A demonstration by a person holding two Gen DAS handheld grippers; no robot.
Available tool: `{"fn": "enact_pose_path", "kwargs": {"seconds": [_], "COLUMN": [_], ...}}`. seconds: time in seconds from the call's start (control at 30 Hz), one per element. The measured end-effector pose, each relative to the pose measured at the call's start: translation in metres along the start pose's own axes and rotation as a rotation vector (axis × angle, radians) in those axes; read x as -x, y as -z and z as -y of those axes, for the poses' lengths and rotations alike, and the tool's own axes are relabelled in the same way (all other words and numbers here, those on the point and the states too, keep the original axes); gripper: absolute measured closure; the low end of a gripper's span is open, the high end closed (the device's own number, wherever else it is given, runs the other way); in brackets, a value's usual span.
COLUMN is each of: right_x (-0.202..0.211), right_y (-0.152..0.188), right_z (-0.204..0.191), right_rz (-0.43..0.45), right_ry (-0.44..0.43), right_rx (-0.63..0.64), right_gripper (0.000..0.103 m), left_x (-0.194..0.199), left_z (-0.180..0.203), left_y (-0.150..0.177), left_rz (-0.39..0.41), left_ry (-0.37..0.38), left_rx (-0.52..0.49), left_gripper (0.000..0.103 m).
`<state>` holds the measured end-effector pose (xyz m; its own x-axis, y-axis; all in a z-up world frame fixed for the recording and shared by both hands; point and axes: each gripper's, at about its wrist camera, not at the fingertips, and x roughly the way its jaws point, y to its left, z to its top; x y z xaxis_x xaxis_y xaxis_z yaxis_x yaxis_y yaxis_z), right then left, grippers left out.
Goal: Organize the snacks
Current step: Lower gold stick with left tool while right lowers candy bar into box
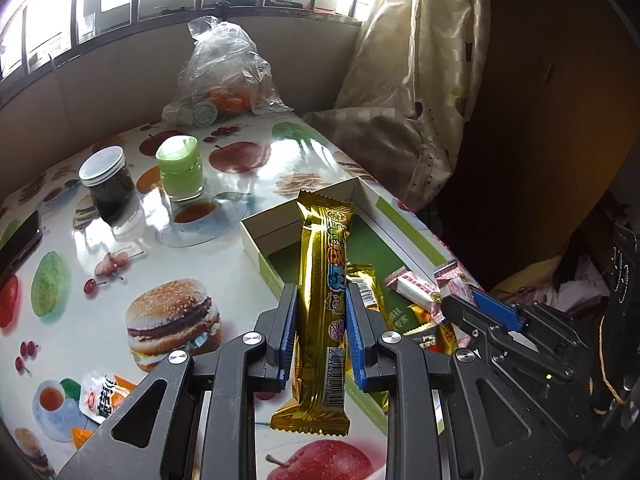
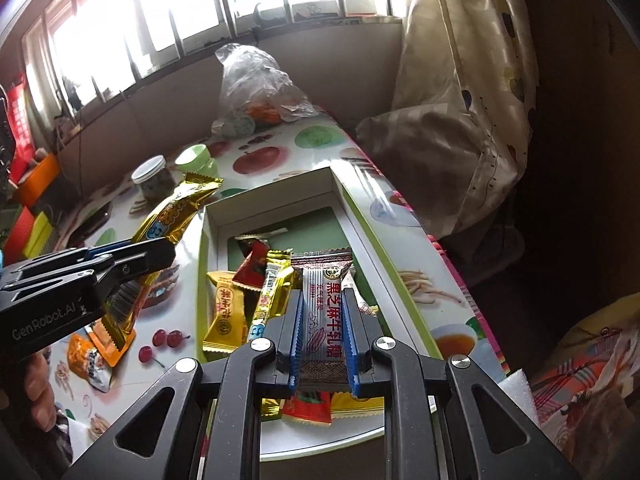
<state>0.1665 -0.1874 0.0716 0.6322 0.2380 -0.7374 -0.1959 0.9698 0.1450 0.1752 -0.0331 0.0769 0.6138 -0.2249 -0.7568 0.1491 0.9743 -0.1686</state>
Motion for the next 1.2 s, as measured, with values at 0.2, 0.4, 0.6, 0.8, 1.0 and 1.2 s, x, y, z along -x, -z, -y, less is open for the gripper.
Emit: {"fn": "enact_pose_path", "kwargs": {"seconds": [0.2, 0.4, 0.6, 0.8, 1.0, 1.2], "right_x": [-0.014, -0.027, -0.036, -0.046, -0.052, -0.053], "right_y": [-0.008, -0.012, -0.015, -0.018, -0.017, -0.015], "right_z": [0.007, 0.009, 0.012, 0.014, 0.018, 0.020], "right_rz": [-0.015, -0.030, -0.041, -0.053, -0.059, -0.060], "right_ry": [0.008, 0.011, 0.017, 0.018, 0.025, 0.025], "right_rx": [0.005, 0.006, 0.014, 0.028, 0.020, 0.014], "right_gripper": [0.086, 0.086, 0.086, 0.086, 0.085, 0.085], "left_x": [-0.015, -0.029, -0.037, -0.044, -0.051, -0.053], "left_z": [0.005, 0.007, 0.009, 0.009, 0.013, 0.014], "left_y": [-0.003, -0.003, -0.001, 0.001, 0.003, 0.005], "left_rz": [-0.023, -0.050, -0.067, -0.082, -0.098, -0.106], "left_ry": [0.007, 0.014, 0.018, 0.012, 0.007, 0.008], "left_rx": [0.004, 0.006, 0.010, 0.018, 0.022, 0.027], "left_gripper": [0.079, 0.079, 0.079, 0.079, 0.079, 0.079]}}
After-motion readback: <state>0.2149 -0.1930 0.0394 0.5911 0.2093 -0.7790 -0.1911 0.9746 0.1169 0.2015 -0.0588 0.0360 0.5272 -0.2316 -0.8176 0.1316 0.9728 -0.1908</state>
